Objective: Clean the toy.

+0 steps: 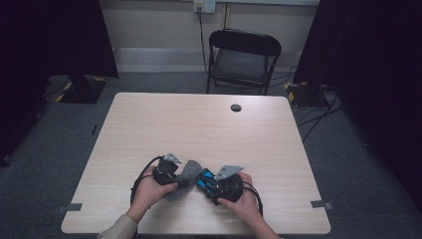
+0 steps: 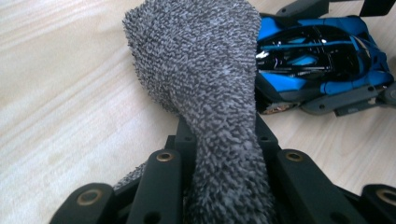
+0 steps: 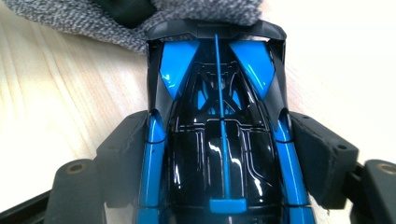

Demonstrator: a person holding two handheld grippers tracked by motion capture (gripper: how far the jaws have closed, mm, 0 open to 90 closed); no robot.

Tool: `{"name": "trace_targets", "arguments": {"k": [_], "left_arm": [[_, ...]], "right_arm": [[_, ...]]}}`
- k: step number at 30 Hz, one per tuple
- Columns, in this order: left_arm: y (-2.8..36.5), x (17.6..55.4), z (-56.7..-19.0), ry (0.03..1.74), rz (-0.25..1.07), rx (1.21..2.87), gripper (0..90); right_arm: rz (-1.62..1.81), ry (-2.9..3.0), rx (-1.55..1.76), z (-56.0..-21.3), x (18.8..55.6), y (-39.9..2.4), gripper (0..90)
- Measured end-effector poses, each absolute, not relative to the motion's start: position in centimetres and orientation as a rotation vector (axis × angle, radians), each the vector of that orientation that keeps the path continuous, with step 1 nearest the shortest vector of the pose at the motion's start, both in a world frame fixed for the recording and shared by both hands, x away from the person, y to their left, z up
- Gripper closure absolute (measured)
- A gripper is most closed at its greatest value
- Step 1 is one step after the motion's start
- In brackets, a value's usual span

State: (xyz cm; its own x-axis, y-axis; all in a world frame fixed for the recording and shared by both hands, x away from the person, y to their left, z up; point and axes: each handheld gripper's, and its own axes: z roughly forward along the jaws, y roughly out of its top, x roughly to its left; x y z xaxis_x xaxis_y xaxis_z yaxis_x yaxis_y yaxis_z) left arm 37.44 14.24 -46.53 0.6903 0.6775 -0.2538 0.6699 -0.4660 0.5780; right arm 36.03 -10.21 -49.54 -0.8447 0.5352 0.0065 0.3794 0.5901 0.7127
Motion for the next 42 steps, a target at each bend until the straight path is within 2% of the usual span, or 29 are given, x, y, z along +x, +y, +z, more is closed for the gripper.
{"name": "trace_targets", "arguments": {"k": [32, 42], "left_arm": [[16.4, 34.6, -45.9, 0.993, -0.038, 2.272, 71.8], [16.1, 36.5, -44.4, 1.037, 0.059, 2.189, 71.0]], "right_arm": [[1.097, 2.609, 0.762, -49.5, 36.0, -10.2, 26.0], [1.099, 2.607, 0.761, -49.6, 36.0, -10.2, 26.0]]}}
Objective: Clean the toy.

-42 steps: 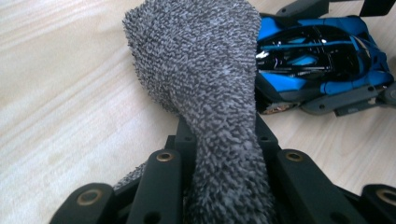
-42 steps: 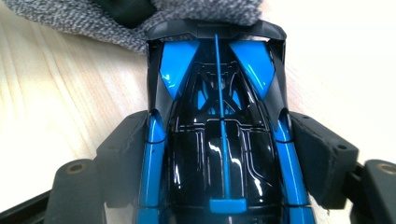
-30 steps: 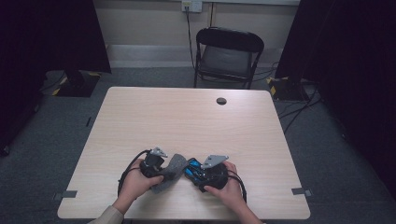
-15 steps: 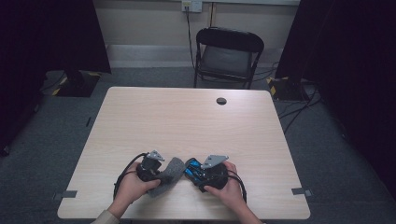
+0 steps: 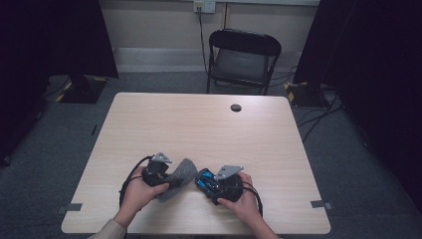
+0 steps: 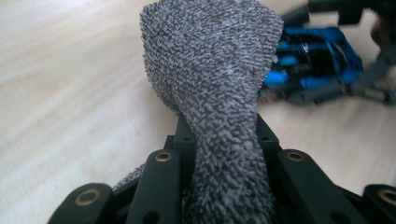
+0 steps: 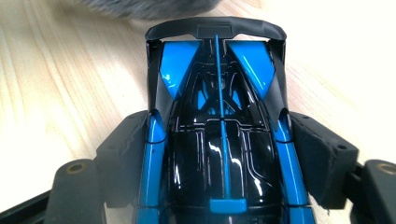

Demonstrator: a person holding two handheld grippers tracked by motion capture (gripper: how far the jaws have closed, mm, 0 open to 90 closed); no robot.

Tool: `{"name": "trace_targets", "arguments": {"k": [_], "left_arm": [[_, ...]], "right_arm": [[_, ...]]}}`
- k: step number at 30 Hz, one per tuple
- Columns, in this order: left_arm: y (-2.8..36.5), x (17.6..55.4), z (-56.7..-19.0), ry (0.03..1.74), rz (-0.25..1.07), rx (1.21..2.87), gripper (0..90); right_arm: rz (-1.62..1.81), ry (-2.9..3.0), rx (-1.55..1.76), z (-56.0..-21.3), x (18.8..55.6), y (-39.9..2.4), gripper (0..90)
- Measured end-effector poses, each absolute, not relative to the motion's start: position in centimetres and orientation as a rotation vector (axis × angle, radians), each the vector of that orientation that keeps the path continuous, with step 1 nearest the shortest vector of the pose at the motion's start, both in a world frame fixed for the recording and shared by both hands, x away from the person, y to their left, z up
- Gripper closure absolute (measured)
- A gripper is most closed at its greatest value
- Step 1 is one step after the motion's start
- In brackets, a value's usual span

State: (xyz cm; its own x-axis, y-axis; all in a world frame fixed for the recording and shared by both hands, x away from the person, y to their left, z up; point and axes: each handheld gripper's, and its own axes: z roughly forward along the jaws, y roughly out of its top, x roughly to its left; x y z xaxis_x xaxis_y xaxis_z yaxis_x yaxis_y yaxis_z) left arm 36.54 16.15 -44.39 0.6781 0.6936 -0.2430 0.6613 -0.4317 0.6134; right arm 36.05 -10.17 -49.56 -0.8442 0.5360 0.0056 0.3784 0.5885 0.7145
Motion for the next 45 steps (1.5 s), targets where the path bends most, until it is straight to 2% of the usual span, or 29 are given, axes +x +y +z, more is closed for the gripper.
{"name": "trace_targets", "arguments": {"k": [5, 18, 45], "left_arm": [[14.8, 38.0, -44.8, 1.049, 0.102, 2.185, 70.8], [12.1, 40.2, -46.5, 1.06, 0.101, 2.222, 70.8], [14.9, 36.1, -46.5, 0.987, 0.03, 2.265, 71.3]], "right_arm": [[1.099, 2.607, 0.759, -49.6, 36.1, -10.2, 26.0], [1.119, 2.595, 0.755, -49.7, 36.0, -10.3, 26.0], [1.115, 2.597, 0.758, -49.7, 36.0, -10.2, 25.9]]}}
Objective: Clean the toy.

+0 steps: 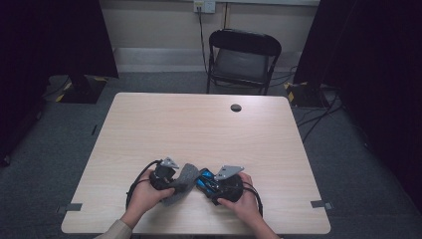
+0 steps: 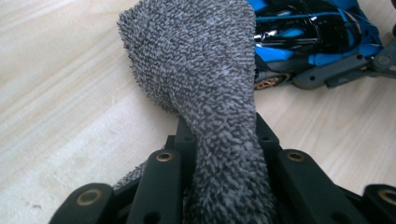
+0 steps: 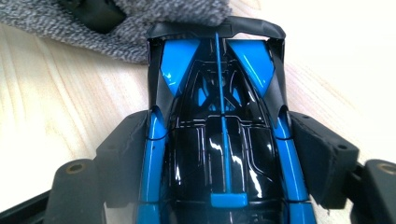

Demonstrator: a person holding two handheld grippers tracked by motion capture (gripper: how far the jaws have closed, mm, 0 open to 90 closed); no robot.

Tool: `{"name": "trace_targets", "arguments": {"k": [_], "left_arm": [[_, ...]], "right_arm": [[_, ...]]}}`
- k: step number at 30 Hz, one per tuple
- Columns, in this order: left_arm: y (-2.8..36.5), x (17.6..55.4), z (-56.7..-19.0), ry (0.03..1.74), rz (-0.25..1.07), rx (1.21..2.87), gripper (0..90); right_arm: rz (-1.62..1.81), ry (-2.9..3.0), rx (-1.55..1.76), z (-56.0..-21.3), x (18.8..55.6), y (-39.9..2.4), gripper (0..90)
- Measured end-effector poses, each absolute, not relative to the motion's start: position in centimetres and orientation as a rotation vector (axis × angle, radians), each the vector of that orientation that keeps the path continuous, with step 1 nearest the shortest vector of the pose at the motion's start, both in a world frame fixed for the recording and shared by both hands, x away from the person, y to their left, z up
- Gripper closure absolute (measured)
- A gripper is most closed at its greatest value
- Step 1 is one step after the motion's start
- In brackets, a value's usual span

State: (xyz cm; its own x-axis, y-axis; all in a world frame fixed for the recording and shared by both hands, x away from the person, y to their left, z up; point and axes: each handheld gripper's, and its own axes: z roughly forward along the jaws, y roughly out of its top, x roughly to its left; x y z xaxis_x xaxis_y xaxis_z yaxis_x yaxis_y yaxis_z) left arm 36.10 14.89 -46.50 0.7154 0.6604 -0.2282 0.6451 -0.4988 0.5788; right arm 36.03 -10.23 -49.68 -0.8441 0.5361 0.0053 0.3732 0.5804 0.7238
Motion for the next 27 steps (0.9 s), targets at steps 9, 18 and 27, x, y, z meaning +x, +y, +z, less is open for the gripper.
{"name": "trace_targets", "arguments": {"k": [9, 18, 27], "left_arm": [[15.5, 35.0, -46.1, 0.964, 0.017, 2.292, 71.3], [18.4, 35.0, -45.8, 1.047, 0.124, 2.234, 70.2], [18.9, 35.3, -46.4, 1.078, 0.154, 2.217, 69.7]], "right_arm": [[1.114, 2.597, 0.758, -49.7, 36.0, -10.2, 25.9], [1.134, 2.606, 0.763, -49.7, 36.2, -10.4, 25.3], [1.059, 2.621, 0.729, -49.1, 36.4, -9.4, 24.0]]}}
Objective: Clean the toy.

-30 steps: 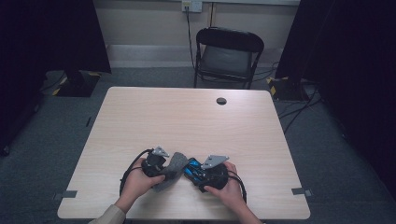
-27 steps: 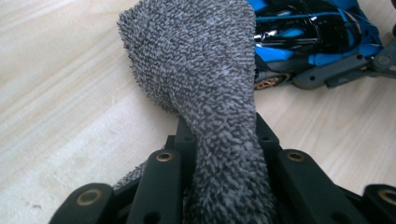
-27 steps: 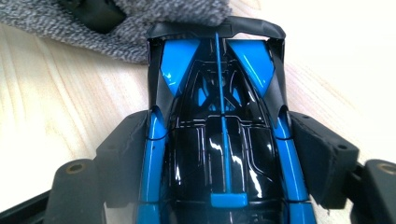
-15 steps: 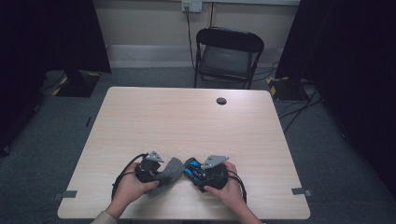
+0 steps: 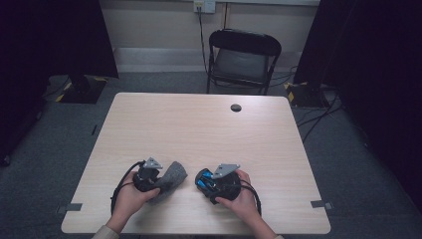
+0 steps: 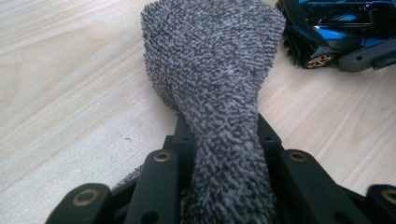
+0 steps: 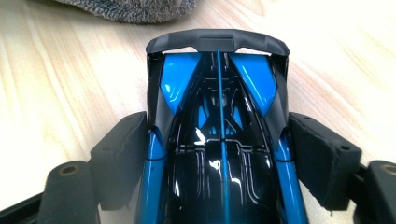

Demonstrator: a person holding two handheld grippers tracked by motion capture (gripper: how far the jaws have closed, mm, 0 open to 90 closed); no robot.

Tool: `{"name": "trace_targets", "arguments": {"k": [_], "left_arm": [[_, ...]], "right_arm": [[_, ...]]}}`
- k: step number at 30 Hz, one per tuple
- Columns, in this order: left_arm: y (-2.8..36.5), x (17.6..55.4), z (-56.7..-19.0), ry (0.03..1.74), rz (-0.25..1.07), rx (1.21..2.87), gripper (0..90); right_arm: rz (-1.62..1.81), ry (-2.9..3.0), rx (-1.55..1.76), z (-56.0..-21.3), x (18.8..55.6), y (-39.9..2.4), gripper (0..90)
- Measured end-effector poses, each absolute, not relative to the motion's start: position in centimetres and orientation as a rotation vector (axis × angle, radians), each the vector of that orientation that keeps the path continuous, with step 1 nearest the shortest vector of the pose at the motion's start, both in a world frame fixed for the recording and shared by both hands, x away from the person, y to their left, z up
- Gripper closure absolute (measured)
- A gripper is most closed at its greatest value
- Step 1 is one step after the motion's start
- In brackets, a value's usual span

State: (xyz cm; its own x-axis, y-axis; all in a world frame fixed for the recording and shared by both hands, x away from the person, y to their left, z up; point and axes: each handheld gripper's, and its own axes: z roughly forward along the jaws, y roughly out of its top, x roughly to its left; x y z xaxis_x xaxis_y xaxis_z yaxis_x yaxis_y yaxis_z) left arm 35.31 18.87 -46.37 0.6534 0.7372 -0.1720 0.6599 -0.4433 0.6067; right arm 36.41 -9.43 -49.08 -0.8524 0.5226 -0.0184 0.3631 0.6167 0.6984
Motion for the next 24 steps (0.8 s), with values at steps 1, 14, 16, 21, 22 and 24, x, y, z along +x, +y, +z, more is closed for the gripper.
{"name": "trace_targets", "arguments": {"k": [1, 14, 16, 21, 22, 24], "left_arm": [[18.8, 35.3, -46.4, 1.074, 0.154, 2.216, 69.7], [18.2, 35.6, -46.1, 1.079, 0.144, 2.169, 69.7], [18.1, 35.9, -45.8, 1.091, 0.143, 2.154, 69.7], [17.3, 37.2, -44.9, 1.104, 0.168, 2.096, 69.8], [17.0, 37.4, -44.7, 1.097, 0.168, 2.096, 69.8], [15.9, 37.8, -44.4, 1.077, 0.161, 2.11, 69.8]], "right_arm": [[1.051, 2.623, 0.732, -49.0, 36.4, -9.3, 24.3], [1.003, 2.642, 0.784, -48.9, 36.6, -8.9, 25.7], [1.031, 2.631, 0.785, -48.5, 36.5, -9.0, 25.7], [1.104, 2.611, 0.746, -47.2, 36.4, -9.1, 25.7], [1.11, 2.607, 0.738, -47.1, 36.4, -9.1, 25.7], [1.135, 2.612, 0.735, -47.0, 36.4, -9.0, 25.7]]}}
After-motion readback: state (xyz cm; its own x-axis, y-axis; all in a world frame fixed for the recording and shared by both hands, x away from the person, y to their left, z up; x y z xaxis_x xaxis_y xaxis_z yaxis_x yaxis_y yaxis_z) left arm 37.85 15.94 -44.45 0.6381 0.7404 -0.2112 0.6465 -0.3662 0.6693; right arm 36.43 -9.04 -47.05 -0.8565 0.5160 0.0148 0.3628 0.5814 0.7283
